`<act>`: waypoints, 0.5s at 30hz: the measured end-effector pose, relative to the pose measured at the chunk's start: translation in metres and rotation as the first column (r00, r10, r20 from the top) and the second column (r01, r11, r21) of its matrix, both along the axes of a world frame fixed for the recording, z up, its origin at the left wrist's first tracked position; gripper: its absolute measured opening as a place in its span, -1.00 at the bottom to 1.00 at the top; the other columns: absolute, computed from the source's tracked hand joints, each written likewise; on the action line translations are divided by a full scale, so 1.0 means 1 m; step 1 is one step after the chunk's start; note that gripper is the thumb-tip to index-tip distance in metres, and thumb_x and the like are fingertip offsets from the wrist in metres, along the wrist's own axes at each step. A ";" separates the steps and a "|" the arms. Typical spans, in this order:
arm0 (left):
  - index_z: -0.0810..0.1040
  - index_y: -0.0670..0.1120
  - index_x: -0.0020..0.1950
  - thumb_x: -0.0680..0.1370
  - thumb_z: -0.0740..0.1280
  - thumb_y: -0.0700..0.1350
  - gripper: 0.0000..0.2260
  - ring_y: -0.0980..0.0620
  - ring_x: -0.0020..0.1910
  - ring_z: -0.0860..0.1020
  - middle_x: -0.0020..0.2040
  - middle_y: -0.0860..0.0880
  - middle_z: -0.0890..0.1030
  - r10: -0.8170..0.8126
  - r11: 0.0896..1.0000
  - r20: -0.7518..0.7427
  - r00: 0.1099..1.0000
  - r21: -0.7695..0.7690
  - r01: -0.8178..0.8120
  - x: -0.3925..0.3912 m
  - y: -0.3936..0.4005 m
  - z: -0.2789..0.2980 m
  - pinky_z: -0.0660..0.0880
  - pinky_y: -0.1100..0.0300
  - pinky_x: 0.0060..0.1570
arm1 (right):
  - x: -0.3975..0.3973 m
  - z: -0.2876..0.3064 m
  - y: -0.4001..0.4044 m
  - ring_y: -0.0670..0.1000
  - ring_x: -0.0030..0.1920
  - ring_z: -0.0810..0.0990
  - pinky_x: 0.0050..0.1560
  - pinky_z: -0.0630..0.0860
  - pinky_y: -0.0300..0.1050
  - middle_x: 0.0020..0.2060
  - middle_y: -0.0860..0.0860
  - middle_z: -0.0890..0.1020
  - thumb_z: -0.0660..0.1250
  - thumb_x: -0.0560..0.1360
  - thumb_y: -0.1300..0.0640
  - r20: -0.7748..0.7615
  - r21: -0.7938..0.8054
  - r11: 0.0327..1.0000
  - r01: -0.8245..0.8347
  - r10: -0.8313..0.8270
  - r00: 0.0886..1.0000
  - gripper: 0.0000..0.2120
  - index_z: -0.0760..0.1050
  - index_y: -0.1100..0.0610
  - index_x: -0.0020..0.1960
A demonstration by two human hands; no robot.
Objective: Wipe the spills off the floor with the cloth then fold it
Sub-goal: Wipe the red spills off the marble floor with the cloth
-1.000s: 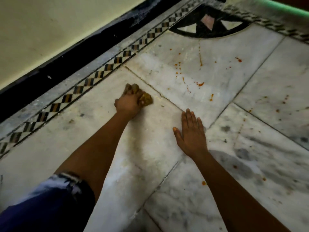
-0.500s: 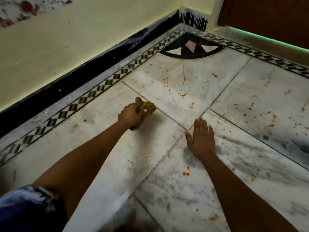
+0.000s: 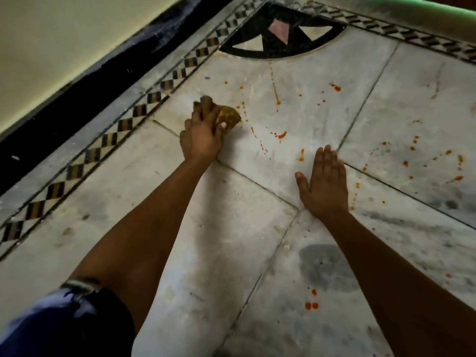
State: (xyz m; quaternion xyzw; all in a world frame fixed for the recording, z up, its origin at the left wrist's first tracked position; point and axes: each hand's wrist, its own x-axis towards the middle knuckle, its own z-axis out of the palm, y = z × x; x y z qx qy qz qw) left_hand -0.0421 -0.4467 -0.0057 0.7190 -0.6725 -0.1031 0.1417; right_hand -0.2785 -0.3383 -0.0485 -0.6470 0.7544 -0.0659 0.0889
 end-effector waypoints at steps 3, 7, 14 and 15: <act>0.20 0.21 0.47 0.56 0.08 0.25 -0.53 -0.17 0.51 -0.03 0.56 -0.05 0.01 -0.115 0.986 0.120 0.986 0.134 0.098 -0.010 -0.012 -0.023 -0.02 -0.19 0.38 | -0.001 -0.009 -0.012 0.12 0.52 -0.12 0.46 -0.24 -0.06 0.52 0.19 -0.08 -0.16 0.46 -0.27 -0.001 0.006 1.000 0.013 -0.013 1.000 -0.19 -0.14 0.26 0.52; 0.04 0.27 0.49 0.50 0.05 0.36 -0.42 -0.13 0.52 -0.20 0.56 -0.04 -0.16 -0.063 0.987 0.091 0.994 0.156 0.049 -0.010 -0.021 -0.045 -0.23 -0.26 0.38 | 0.005 -0.021 -0.022 0.12 0.52 -0.09 0.46 -0.22 -0.04 0.52 0.19 -0.06 -0.26 0.36 -0.41 -0.002 -0.008 0.998 0.065 -0.065 0.998 -0.04 -0.14 0.26 0.52; 0.01 0.24 0.50 0.55 0.00 0.31 -0.47 -0.18 0.51 -0.17 0.56 -0.06 -0.19 -0.070 0.977 0.061 0.996 0.206 0.056 -0.030 -0.069 -0.046 -0.24 -0.30 0.38 | 0.007 -0.034 -0.028 0.16 0.51 0.01 0.47 -0.10 0.02 0.50 0.23 0.05 -0.13 0.40 -0.41 -0.033 -0.054 0.994 0.090 -0.092 0.995 -0.04 -0.02 0.30 0.51; 0.01 0.25 0.50 0.56 -0.02 0.29 -0.49 -0.18 0.52 -0.18 0.56 -0.05 -0.19 -0.125 0.974 0.061 0.990 0.197 0.111 -0.031 -0.060 -0.048 -0.24 -0.29 0.38 | 0.006 -0.034 -0.028 0.16 0.51 0.01 0.47 -0.09 0.03 0.50 0.23 0.05 -0.12 0.40 -0.41 -0.036 -0.054 0.994 0.091 -0.093 0.995 -0.05 -0.02 0.30 0.51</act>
